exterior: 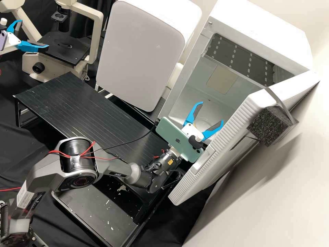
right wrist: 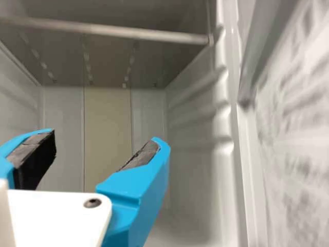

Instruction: Take the petri dish out of the incubator

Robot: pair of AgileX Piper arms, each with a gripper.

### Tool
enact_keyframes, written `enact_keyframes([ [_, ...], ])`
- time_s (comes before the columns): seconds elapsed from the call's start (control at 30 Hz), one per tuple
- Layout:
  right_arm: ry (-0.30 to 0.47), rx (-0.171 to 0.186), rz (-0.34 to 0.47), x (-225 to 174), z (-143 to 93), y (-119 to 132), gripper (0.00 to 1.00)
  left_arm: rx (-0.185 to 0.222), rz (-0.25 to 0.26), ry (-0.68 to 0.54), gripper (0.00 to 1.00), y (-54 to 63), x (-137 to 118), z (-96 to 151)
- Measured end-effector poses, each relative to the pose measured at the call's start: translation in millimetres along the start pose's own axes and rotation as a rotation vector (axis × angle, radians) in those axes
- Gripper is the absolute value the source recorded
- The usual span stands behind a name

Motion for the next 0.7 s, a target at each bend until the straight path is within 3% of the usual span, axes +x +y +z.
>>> enact_keyframes([
  [0.13,-0.019,-0.004,-0.009,-4.6,3.1,-4.0,1.0,0.0,0.0,0.0,1.0,0.0,0.0,0.0],
  [0.27,-0.057,-0.05,-0.029,-14.7,9.2,-12.4,1.0,0.0,0.0,0.0,1.0,0.0,0.0,0.0],
  [0.43,-0.103,-0.074,-0.05,-26.8,13.2,-24.3,1.0,0.0,0.0,0.0,1.0,0.0,0.0,0.0],
  [0.7,-0.107,-0.101,-0.049,-26.4,8.3,-36.4,1.0,0.0,0.0,0.0,1.0,0.0,0.0,0.0],
])
